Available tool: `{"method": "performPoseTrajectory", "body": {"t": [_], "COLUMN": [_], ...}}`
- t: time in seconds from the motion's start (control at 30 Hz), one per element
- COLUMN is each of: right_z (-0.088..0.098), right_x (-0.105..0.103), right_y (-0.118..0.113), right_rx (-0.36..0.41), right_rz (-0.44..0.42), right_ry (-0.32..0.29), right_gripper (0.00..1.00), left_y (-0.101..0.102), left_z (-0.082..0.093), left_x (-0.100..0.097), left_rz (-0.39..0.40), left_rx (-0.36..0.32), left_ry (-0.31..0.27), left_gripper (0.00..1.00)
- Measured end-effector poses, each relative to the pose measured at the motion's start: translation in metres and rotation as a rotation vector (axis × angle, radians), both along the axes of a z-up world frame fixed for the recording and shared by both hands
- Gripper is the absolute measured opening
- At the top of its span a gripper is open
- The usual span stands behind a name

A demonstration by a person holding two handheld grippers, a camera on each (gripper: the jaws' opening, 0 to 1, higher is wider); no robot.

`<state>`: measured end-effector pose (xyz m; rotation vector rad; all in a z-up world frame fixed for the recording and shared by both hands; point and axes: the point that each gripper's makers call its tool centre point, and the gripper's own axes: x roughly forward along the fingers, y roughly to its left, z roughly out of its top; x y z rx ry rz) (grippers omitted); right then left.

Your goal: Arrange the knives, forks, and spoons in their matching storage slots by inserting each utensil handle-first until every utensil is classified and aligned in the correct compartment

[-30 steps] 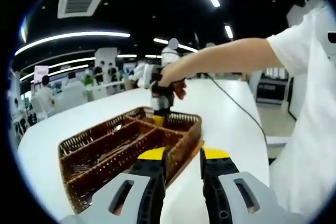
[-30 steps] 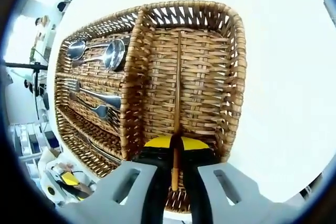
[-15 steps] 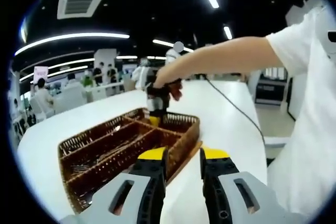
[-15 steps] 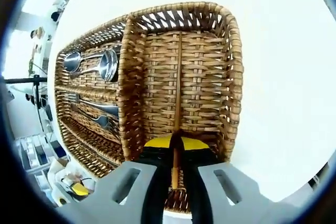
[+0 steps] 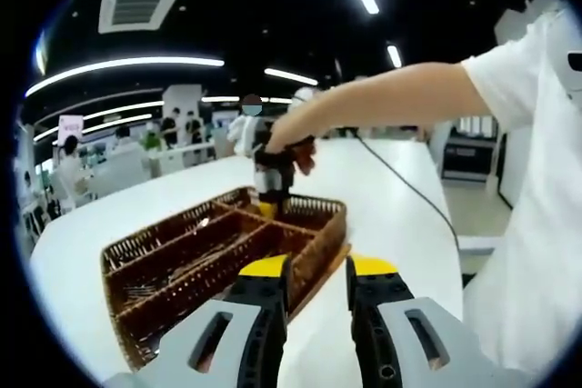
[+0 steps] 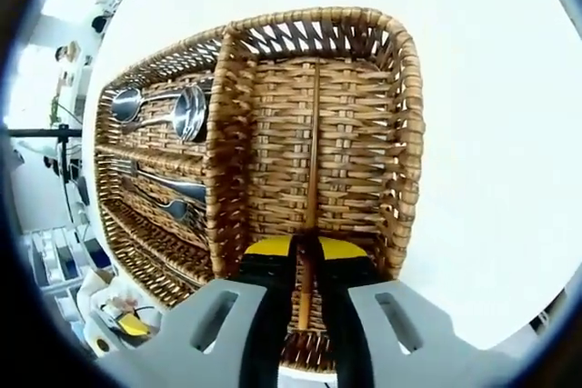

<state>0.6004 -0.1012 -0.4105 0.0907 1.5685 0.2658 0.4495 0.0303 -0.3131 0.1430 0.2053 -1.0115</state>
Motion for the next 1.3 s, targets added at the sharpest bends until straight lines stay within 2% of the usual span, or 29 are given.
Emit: {"method": "performPoseTrajectory", "body": {"t": [0.3,0.6,0.83,1.0,1.03,1.17,1.2,1.27,1.3], "right_z": [0.001,0.012,0.022,0.028,0.029,0.031,0.031,0.031,0.031], "right_x": [0.000,-0.002,-0.011,-0.014,-0.018,-0.022,-0.021,-0.028,-0.029], "right_y": [0.001,0.003,0.006,0.008,0.006,0.007,0.008,0.008,0.009], "right_rx": [0.005,0.016,0.037,0.059,0.059,0.082,0.090,0.092,0.100], "right_rz": [0.023,0.070,0.167,0.274,0.263,0.307,0.372,0.400,0.443], "right_ry": [-0.007,-0.047,-0.088,-0.158,-0.144,-0.169,-0.202,-0.198,-0.216], "right_gripper": [0.10,0.10,0.10,0.10,0.10,0.09,0.09,0.09,0.09], "left_y": [0.001,0.002,0.004,0.005,0.005,0.006,0.006,0.006,0.006], "left_z": [-0.001,0.000,-0.001,-0.003,-0.003,-0.004,-0.004,-0.005,-0.006], "left_x": [0.001,0.001,0.002,0.003,0.003,0.005,0.005,0.006,0.006], "left_rz": [0.002,0.007,0.014,0.019,0.020,0.026,0.026,0.028,0.029], "left_rx": [0.009,0.014,0.020,0.029,0.032,0.035,0.036,0.040,0.043], "left_ry": [0.001,0.000,0.000,0.004,0.005,0.008,0.010,0.011,0.013], "left_gripper": [0.23,0.23,0.23,0.23,0.23,0.23,0.23,0.23,0.23]}}
